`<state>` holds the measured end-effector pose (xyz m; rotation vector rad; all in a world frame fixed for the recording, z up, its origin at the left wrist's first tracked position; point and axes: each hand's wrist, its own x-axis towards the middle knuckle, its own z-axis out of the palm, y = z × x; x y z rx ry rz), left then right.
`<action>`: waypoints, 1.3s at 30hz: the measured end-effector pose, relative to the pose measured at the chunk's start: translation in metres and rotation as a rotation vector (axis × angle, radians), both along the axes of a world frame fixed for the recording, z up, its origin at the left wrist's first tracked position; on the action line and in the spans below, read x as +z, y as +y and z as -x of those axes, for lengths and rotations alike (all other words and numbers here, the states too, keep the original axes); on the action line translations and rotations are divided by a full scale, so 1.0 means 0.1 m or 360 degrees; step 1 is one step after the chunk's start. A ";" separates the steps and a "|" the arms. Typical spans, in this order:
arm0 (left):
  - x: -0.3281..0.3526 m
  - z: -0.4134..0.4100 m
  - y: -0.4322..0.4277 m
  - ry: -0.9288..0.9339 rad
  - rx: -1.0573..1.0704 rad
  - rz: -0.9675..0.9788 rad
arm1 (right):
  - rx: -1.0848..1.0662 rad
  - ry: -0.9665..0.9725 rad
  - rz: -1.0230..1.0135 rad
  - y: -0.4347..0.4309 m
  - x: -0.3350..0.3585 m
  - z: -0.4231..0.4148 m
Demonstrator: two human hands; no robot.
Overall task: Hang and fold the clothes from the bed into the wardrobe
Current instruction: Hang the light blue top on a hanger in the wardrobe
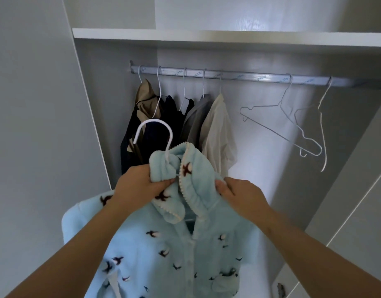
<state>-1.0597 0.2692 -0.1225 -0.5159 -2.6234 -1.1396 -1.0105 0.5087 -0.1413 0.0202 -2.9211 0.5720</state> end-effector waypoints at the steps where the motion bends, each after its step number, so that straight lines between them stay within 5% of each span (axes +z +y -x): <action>1: -0.01 -0.01 0.05 0.0025 -0.0016 0.0052 | 0.0051 -0.0003 -0.0002 -0.07 -0.02 0.01; 5: -0.06 -0.01 0.18 -0.0005 -0.0062 0.0146 | 0.0136 0.0147 0.0089 -0.25 -0.03 0.03; 10: 0.11 0.06 0.04 -0.0073 -0.0184 0.0178 | -0.0177 0.0131 0.0280 0.03 -0.07 0.03; 15: 0.36 0.25 -0.19 -0.0258 0.0524 -0.0809 | -0.0423 0.0127 0.0300 0.12 -0.20 -0.01; 18: 0.29 0.05 0.25 -0.0922 0.0206 -0.1358 | -0.0402 0.0165 0.0364 -0.02 -0.21 0.02; 21: 0.20 -0.10 0.43 -0.1133 -0.0363 -0.1583 | -0.0516 0.0200 0.0615 0.09 -0.13 -0.01; 23: 0.12 -0.03 0.32 -0.0621 -0.0556 -0.1280 | -0.0561 0.0246 0.0785 0.21 -0.09 -0.06; 25: 0.05 0.13 0.19 0.0300 -0.0188 -0.0194 | -0.0553 0.0276 0.0889 0.28 -0.08 -0.11; 26: 0.04 0.18 0.17 0.0506 -0.0063 0.0235 | -0.0536 0.0282 0.0916 0.28 -0.08 -0.12; 28: 0.02 0.20 0.22 0.0338 -0.0039 0.0659 | -0.0520 0.0268 0.0953 0.29 -0.08 -0.14; 30: -0.03 0.18 0.33 0.0127 -0.0067 0.0599 | -0.0485 0.0215 0.0934 0.31 -0.10 -0.18; 35: -0.09 0.09 0.65 0.0143 0.0256 0.0276 | -0.0180 -0.0141 0.0847 0.33 -0.07 -0.26; 39: -0.10 0.02 0.89 0.0118 0.0246 0.0191 | -0.0351 -0.0141 0.0975 0.44 0.01 -0.30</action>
